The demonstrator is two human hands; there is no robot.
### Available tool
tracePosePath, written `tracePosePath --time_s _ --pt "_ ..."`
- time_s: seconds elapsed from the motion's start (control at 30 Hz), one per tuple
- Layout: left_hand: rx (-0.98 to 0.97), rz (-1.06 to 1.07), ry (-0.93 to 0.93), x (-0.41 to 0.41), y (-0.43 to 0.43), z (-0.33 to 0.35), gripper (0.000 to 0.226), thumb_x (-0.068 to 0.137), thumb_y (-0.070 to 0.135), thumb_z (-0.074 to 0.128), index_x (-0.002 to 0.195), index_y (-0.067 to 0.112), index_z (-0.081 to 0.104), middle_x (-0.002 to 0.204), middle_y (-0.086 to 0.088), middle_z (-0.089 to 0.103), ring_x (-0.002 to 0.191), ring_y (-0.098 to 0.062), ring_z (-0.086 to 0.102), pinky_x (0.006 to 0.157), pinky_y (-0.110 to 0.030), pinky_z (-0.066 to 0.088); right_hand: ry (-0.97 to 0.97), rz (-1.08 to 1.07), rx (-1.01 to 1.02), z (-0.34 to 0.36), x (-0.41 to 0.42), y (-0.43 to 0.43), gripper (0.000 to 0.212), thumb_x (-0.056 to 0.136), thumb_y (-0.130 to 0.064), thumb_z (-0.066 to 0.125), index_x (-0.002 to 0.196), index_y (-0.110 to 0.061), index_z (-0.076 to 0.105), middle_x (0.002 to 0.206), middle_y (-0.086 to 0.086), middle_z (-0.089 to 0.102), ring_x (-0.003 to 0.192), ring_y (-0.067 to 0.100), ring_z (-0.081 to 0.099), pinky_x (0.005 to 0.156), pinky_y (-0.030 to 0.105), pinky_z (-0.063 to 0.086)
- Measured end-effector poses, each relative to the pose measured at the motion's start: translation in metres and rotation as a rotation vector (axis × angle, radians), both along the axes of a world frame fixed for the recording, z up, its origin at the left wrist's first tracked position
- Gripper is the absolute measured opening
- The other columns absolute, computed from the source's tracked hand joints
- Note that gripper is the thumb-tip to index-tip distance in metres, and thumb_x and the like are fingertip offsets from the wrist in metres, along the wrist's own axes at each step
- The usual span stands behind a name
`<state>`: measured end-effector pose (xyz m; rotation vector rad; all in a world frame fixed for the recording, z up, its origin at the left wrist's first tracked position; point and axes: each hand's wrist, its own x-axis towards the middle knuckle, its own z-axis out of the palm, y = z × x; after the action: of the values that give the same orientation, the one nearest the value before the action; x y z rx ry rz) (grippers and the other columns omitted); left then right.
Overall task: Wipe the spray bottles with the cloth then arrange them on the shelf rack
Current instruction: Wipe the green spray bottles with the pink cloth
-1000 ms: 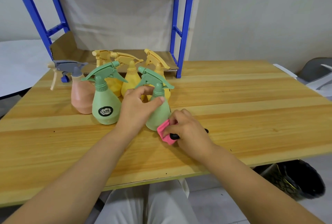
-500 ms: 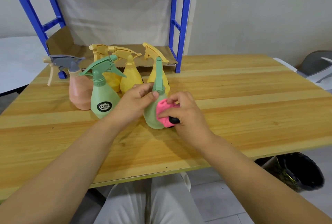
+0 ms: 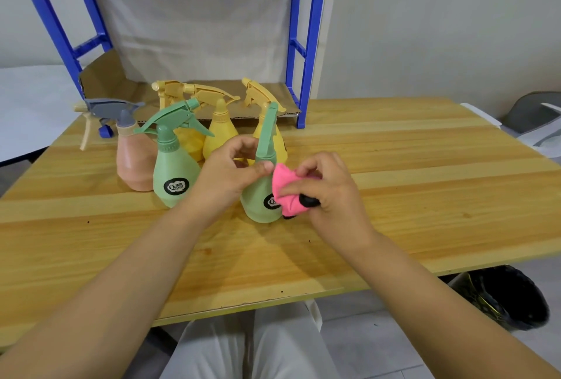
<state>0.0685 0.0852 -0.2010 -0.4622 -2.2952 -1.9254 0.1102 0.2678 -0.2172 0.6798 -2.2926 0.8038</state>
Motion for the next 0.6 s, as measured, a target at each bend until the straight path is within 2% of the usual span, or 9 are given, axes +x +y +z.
tracePosePath --time_s 0.1,0.17,0.23,0.3,0.37,0.47,0.53,0.6 --pt "0.028 -0.026 -0.013 0.0 0.002 -0.001 0.02 0.078 0.027 0.07 0.097 0.029 0.065 0.106 -0.005 0.068 0.088 -0.017 0.057 0.083 -0.037 0.048 0.011 -0.011 -0.007 0.007 -0.008 -0.006 0.045 0.055 0.007 0.082 0.091 -0.018 0.074 0.092 -0.004 0.051 0.092 0.014 0.044 0.072 0.014 0.038" --pt "0.045 -0.058 -0.031 0.0 0.0 -0.003 0.029 0.075 0.032 0.067 0.103 0.025 0.066 0.106 -0.006 0.069 0.09 -0.019 0.058 0.085 -0.035 0.049 -0.009 0.009 0.007 0.004 -0.01 -0.011 0.055 0.049 0.009 0.082 0.098 -0.016 0.072 0.094 -0.001 0.055 0.093 0.018 0.047 0.068 0.028 0.046" --pt "0.088 -0.097 -0.045 -0.001 -0.002 -0.004 0.031 0.075 0.03 0.065 0.105 0.022 0.066 0.101 0.004 0.071 0.093 -0.011 0.062 0.082 -0.022 0.051 -0.024 0.017 0.045 -0.002 -0.009 -0.015 0.057 0.051 0.007 0.082 0.101 -0.018 0.071 0.098 0.0 0.056 0.096 0.018 0.047 0.064 0.036 0.049" --pt "0.105 -0.111 -0.061 -0.003 -0.003 -0.006 0.027 0.076 0.029 0.064 0.102 0.026 0.067 0.096 0.012 0.072 0.092 -0.004 0.062 0.079 -0.013 0.049 -0.009 0.031 0.076 -0.009 -0.008 -0.016 0.044 0.061 -0.001 0.081 0.1 -0.02 0.072 0.099 0.001 0.057 0.098 0.017 0.045 0.065 0.036 0.05" --pt "0.12 -0.117 -0.083 -0.005 -0.003 -0.007 0.024 0.078 0.027 0.062 0.102 0.027 0.066 0.094 0.016 0.072 0.092 0.001 0.063 0.076 -0.01 0.048 0.0 0.052 0.083 -0.019 -0.006 -0.014 0.028 0.07 -0.008 0.077 0.095 -0.021 0.073 0.099 0.001 0.057 0.1 0.018 0.046 0.065 0.036 0.049" --pt "0.169 -0.129 -0.132 -0.008 -0.003 -0.008 0.022 0.082 0.022 0.059 0.103 0.023 0.064 0.093 0.016 0.072 0.092 0.003 0.064 0.074 -0.009 0.048 -0.037 0.08 0.149 -0.035 -0.002 -0.009 0.014 0.075 -0.014 0.07 0.089 -0.019 0.074 0.094 0.003 0.056 0.094 0.021 0.045 0.057 0.037 0.048" --pt "0.182 -0.12 -0.147 -0.008 -0.002 -0.009 0.018 0.085 0.02 0.057 0.102 0.024 0.064 0.092 0.016 0.072 0.091 0.003 0.065 0.074 -0.01 0.048 -0.064 0.083 0.224 -0.04 0.0 -0.009 0.013 0.078 -0.017 0.063 0.084 -0.016 0.075 0.087 0.005 0.055 0.089 0.019 0.04 0.051 0.031 0.043" --pt "0.185 -0.109 -0.154 -0.008 -0.002 -0.01 0.017 0.088 0.017 0.055 0.102 0.023 0.064 0.093 0.014 0.071 0.09 0.004 0.064 0.074 -0.01 0.048 -0.085 0.089 0.252 -0.038 0.001 -0.008 0.01 0.074 -0.011 0.069 0.082 -0.014 0.074 0.085 0.006 0.054 0.087 0.019 0.039 0.049 0.032 0.043"
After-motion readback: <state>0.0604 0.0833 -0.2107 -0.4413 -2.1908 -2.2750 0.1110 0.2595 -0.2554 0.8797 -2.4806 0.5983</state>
